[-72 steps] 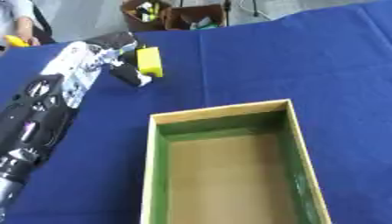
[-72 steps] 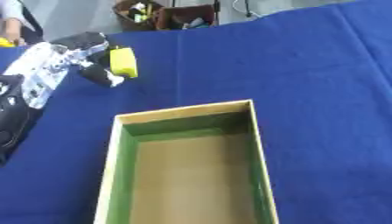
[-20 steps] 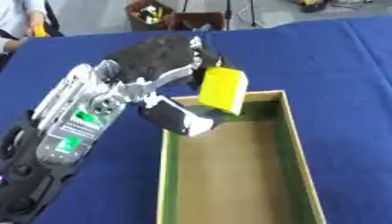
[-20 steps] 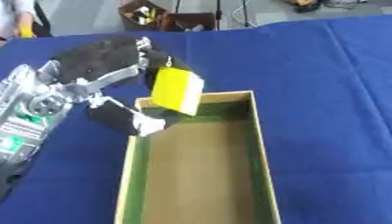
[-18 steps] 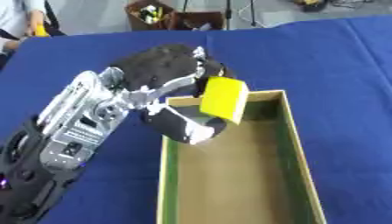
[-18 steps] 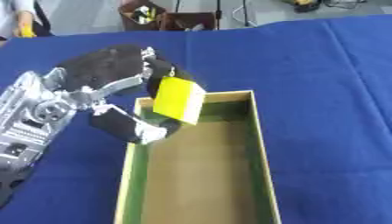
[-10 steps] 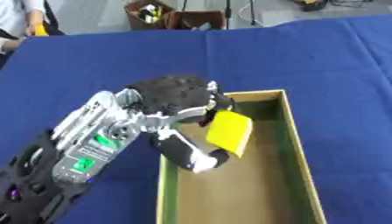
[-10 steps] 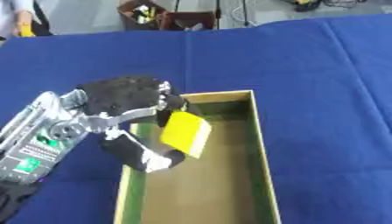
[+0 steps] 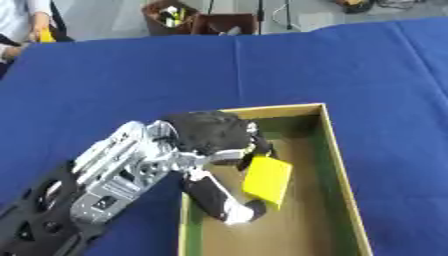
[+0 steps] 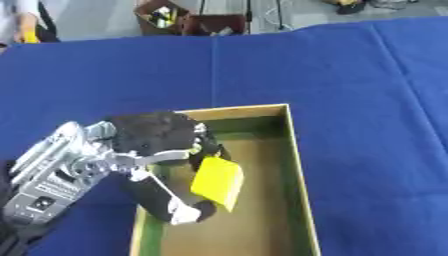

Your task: Pick up objects on the table and place them in the box.

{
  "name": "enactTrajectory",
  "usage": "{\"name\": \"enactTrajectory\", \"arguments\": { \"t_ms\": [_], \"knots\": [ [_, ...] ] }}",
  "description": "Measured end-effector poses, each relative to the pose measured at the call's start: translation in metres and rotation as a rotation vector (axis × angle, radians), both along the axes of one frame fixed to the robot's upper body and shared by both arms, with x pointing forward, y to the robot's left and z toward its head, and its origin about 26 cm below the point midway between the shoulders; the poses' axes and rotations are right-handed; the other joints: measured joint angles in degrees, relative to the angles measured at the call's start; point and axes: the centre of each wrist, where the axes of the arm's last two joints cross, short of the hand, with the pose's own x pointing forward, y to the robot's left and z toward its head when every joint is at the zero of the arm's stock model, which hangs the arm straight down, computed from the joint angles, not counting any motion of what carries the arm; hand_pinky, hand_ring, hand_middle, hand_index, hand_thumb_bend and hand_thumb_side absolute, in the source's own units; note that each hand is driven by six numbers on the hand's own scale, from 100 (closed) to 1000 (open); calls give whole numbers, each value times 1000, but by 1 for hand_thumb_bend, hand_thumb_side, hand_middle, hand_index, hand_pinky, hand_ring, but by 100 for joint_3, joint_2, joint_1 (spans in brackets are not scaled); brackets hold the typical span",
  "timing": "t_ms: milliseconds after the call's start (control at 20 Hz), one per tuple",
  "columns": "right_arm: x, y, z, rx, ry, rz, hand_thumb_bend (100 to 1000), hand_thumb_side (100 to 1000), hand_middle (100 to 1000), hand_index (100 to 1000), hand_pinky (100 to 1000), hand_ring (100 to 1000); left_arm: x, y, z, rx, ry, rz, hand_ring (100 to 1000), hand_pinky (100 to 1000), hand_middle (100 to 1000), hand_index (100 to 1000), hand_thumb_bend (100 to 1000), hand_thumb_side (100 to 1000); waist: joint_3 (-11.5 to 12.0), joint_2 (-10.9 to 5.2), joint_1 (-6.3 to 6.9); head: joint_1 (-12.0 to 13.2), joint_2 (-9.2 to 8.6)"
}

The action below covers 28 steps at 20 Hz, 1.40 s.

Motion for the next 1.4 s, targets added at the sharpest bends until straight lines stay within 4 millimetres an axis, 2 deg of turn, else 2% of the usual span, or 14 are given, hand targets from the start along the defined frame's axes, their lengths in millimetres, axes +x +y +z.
{"name": "enactTrajectory", "arguments": {
  "t_ms": [50, 200, 250, 400, 500, 650, 850, 1050, 1150, 1250, 1400],
  "knots": [
    [0, 0, 0, 0, 0, 0, 229, 660, 649, 801, 753, 784, 0, -1, 0, 16, 0, -7, 598, 481, 516, 732, 100, 555, 0, 0, 0, 0, -1],
    [0, 0, 0, 0, 1, 0, 229, 660, 649, 801, 753, 784, -1, -3, -1, 68, -1, -35, 604, 488, 524, 739, 100, 560, -7, 0, 0, 9, -1],
    [0, 0, 0, 0, 2, 0, 229, 660, 649, 801, 754, 784, -1, -3, -1, 80, -2, -42, 662, 534, 601, 806, 100, 592, -8, 0, 0, 15, -2],
    [0, 0, 0, 1, 3, 0, 229, 660, 649, 801, 755, 784, -2, -5, -3, 110, -8, -65, 722, 577, 691, 875, 100, 624, -15, 0, -2, 30, -6],
    [0, 1, -1, 2, 3, 0, 228, 660, 649, 801, 755, 784, -3, -6, -4, 121, -14, -77, 741, 586, 724, 905, 120, 641, -17, -1, -4, 45, -8],
    [0, 1, -1, 7, 4, 1, 229, 660, 649, 801, 755, 785, -3, -6, -4, 129, -24, -85, 774, 613, 768, 938, 215, 690, -17, -4, -12, 50, -9],
    [0, 1, -2, 7, 8, 0, 230, 660, 649, 801, 756, 785, -1, -5, 3, 111, -46, -82, 780, 622, 771, 938, 245, 711, -1, -14, -40, 50, -9],
    [-1, 1, -3, 7, 15, -2, 228, 660, 649, 801, 756, 785, 2, -2, 15, 75, -81, -71, 803, 651, 794, 952, 339, 774, 22, -46, -42, 50, -9],
    [-2, 1, -4, 7, 16, -2, 227, 659, 649, 801, 756, 785, 3, 0, 17, 65, -93, -68, 823, 678, 810, 964, 423, 801, 29, -48, -44, 50, -9],
    [-2, 1, -4, 8, 16, -2, 226, 659, 650, 801, 756, 785, 3, 1, 19, 64, -104, -64, 824, 680, 809, 964, 441, 811, 31, -71, -50, 50, -9],
    [-2, 0, -4, 9, 19, -1, 225, 658, 650, 801, 757, 785, 4, 3, 23, 55, -127, -58, 814, 669, 786, 946, 377, 794, 38, -96, -55, 50, -9]
  ]
}}
